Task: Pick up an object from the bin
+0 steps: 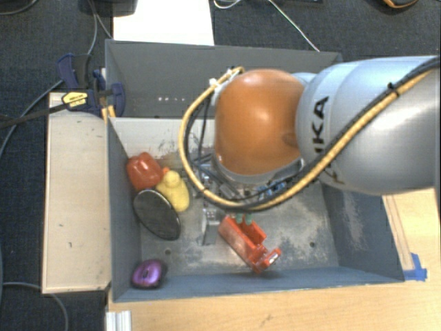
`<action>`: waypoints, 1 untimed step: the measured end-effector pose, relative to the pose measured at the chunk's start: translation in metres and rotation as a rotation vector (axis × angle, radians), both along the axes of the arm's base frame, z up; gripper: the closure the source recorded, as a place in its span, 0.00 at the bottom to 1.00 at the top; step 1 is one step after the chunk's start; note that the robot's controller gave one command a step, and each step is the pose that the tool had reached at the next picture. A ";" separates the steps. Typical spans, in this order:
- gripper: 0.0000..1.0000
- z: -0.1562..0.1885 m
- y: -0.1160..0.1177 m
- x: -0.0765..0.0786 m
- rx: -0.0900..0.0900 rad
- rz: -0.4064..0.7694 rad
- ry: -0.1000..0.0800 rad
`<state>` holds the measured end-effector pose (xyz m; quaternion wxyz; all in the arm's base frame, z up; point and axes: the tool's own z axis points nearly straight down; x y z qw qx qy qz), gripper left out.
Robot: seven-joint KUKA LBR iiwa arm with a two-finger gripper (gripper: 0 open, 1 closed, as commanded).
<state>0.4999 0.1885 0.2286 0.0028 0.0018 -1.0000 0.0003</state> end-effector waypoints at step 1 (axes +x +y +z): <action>0.00 0.005 -0.001 0.002 0.002 -0.006 -0.008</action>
Offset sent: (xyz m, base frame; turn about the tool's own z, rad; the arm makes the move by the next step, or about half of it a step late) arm -0.0148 -0.0667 -0.0702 -0.2409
